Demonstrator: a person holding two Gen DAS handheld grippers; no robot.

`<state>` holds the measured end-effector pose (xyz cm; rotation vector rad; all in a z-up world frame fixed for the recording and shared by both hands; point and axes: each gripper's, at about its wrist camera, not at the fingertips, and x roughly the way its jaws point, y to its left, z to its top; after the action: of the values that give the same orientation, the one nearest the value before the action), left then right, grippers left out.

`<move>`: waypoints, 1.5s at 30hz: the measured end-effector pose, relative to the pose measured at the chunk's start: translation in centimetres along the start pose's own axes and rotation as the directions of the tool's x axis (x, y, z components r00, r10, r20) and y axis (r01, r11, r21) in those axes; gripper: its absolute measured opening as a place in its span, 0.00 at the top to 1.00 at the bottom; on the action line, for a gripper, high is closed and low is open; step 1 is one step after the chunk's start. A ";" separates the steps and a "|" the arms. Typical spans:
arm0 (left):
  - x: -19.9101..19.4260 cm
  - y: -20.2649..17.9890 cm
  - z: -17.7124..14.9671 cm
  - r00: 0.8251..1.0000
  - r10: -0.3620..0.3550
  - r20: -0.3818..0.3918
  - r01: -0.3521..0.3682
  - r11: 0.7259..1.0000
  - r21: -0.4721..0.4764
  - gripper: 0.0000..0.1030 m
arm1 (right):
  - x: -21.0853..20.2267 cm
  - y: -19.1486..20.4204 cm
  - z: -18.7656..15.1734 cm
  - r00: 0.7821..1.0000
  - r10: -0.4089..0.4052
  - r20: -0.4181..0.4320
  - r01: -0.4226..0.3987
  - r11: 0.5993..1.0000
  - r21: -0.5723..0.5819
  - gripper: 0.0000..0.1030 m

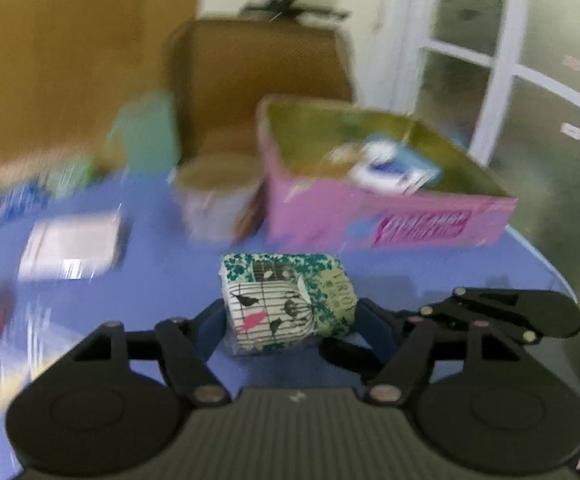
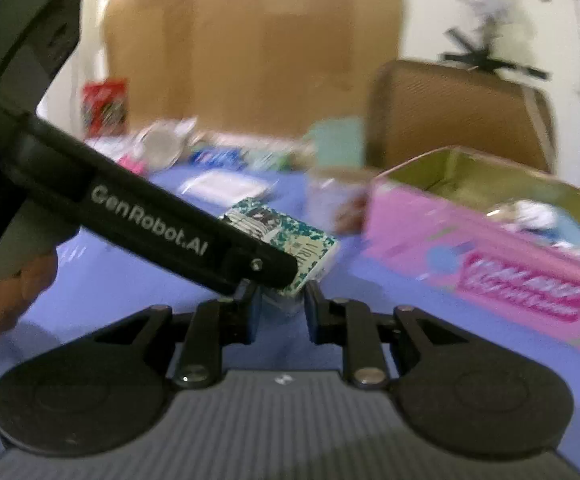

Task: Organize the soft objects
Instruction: 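Lower the tissue pack into the pink tin and open the right tool, then withdraw the right tool from the tin back over the table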

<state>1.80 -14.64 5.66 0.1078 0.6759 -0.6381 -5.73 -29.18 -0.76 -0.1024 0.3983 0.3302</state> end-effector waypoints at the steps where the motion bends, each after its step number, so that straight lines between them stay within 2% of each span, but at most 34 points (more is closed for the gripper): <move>1: 0.2 -0.7 0.9 1.000 -0.006 0.016 0.006 1.000 0.020 0.28 | -0.3 -0.7 0.3 1.000 -0.016 0.018 0.016 1.000 0.016 0.75; 3: 0.7 -2.5 2.7 0.998 -0.023 0.054 0.019 0.998 0.066 0.28 | -0.7 -2.1 0.9 0.997 -0.062 0.048 0.060 0.997 0.042 0.75; 6: 1.8 -5.1 5.5 0.994 -0.055 0.095 0.042 0.990 0.135 0.22 | -1.4 -4.6 1.8 0.986 -0.143 0.090 0.137 0.988 0.076 0.74; 8: 3.2 -6.7 7.5 0.992 -0.079 0.101 0.061 0.984 0.167 0.06 | -1.5 -6.5 2.7 0.974 -0.205 0.097 0.195 0.975 0.108 0.73; 9: 3.8 -7.4 8.0 0.992 -0.080 0.100 0.062 0.982 0.176 0.02 | -1.4 -7.4 2.9 0.967 -0.233 0.102 0.220 0.967 0.128 0.72; 11: 5.3 -8.4 8.7 0.994 -0.038 0.100 0.019 0.983 0.181 0.00 | -0.8 -9.5 3.1 0.935 -0.343 0.093 0.326 0.932 0.158 0.67; 13: 6.2 -8.4 8.6 0.997 -0.014 0.081 0.002 0.989 0.151 0.00 | -0.5 -11.8 2.8 0.888 -0.456 0.058 0.437 0.876 0.203 0.64; 15: 5.9 -7.7 8.0 0.996 -0.035 0.085 0.024 0.991 0.129 0.00 | -1.6 -13.8 1.8 0.882 -0.469 0.051 0.436 0.852 0.290 0.64; 19: 5.3 -6.5 6.7 0.995 0.047 0.091 -0.058 0.991 0.123 0.00 | -3.2 -15.1 0.7 0.877 -0.477 0.059 0.423 0.823 0.379 0.62; 23: 3.4 -4.3 4.8 0.991 0.110 0.076 -0.116 0.991 0.074 0.00 | -3.7 -14.0 0.8 0.897 -0.432 0.089 0.363 0.837 0.409 0.62; 26: 1.8 -1.8 3.0 0.989 0.136 0.066 -0.138 0.990 0.032 0.00 | -3.4 -12.0 2.0 0.913 -0.391 0.112 0.325 0.866 0.379 0.62; 28: 0.5 0.6 1.0 0.984 0.168 0.060 -0.168 0.986 -0.003 0.00 | -3.0 -10.4 2.6 0.932 -0.341 0.121 0.282 0.895 0.346 0.62; 31: -1.3 4.8 -2.1 0.966 0.255 0.036 -0.252 0.965 -0.066 0.00 | -2.1 -7.5 3.4 0.963 -0.242 0.116 0.204 0.941 0.271 0.61; 33: -2.5 7.9 -4.2 0.951 0.308 0.014 -0.304 0.945 -0.116 0.00 | -0.8 -5.2 4.0 0.986 -0.138 0.092 0.116 0.969 0.220 0.60; 35: -3.8 10.6 -6.2 0.922 0.387 0.001 -0.383 0.912 -0.149 0.00 | 0.7 -2.9 4.6 0.997 -0.042 0.060 0.031 0.984 0.174 0.56; 38: -5.5 13.6 -8.9 0.870 0.493 -0.009 -0.485 0.854 -0.189 0.00 | 3.7 1.2 5.6 0.997 0.074 0.011 -0.075 0.994 0.074 0.53; 40: -6.1 14.9 -10.1 0.851 0.526 -0.009 -0.516 0.831 -0.210 0.00 | 6.4 3.5 6.6 0.992 0.124 -0.018 -0.123 0.992 0.031 0.43; 41: -6.1 15.4 -10.6 0.846 0.533 -0.019 -0.522 0.821 -0.229 0.00 | 8.0 4.5 7.2 0.990 0.138 -0.033 -0.137 0.990 0.019 0.39; 42: -6.4 16.1 -10.7 0.863 0.504 -0.029 -0.491 0.825 -0.279 0.00 | 9.5 5.2 7.7 0.988 0.146 -0.042 -0.146 0.989 0.007 0.32; 43: -6.8 16.5 -10.8 0.870 0.493 -0.008 -0.470 0.824 -0.316 0.00 | 11.2 6.0 8.4 0.987 0.152 -0.047 -0.153 0.988 -0.018 0.30; 45: -7.2 16.9 -10.9 0.863 0.506 0.009 -0.473 0.813 -0.341 0.00 | 14.4 7.5 9.8 0.987 0.150 -0.060 -0.155 0.985 -0.078 0.25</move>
<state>1.35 5.86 -0.24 -0.0610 0.6154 -0.0228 7.85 -16.27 2.24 -0.1620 0.4470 0.4959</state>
